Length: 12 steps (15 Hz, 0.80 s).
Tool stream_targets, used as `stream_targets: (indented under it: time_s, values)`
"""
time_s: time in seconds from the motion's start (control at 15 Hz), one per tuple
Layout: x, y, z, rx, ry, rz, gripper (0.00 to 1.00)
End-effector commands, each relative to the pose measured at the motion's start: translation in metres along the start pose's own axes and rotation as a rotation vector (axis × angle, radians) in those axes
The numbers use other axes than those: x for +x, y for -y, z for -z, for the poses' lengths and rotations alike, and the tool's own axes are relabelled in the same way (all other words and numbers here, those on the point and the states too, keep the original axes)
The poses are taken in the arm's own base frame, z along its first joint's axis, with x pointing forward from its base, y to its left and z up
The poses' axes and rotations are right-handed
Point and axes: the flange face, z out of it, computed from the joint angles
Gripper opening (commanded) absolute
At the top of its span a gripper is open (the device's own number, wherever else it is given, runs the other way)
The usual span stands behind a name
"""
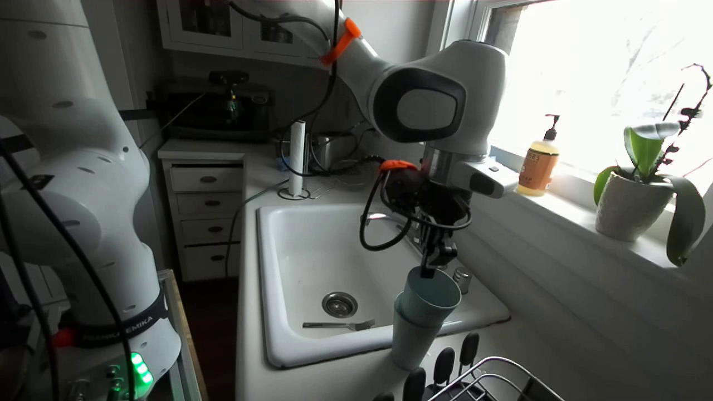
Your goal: Unstack the cups and empty the bottom cup then restack them
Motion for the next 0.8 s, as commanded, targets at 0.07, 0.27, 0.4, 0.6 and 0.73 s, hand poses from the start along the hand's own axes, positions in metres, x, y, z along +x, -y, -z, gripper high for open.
stream_targets:
  time_s: [0.07, 0.27, 0.4, 0.6, 0.73]
  values:
    - [-0.004, -0.004, 0.025, -0.077, 0.023, -0.037, 0.01]
    - [-0.002, -0.005, 0.029, -0.111, 0.026, -0.049, 0.01]
    - [-0.003, -0.005, 0.035, -0.124, 0.016, -0.055, 0.01]
    - [-0.008, -0.001, 0.051, -0.139, -0.006, -0.043, 0.01]
    - [-0.012, 0.001, 0.063, -0.153, -0.019, -0.039, 0.01]
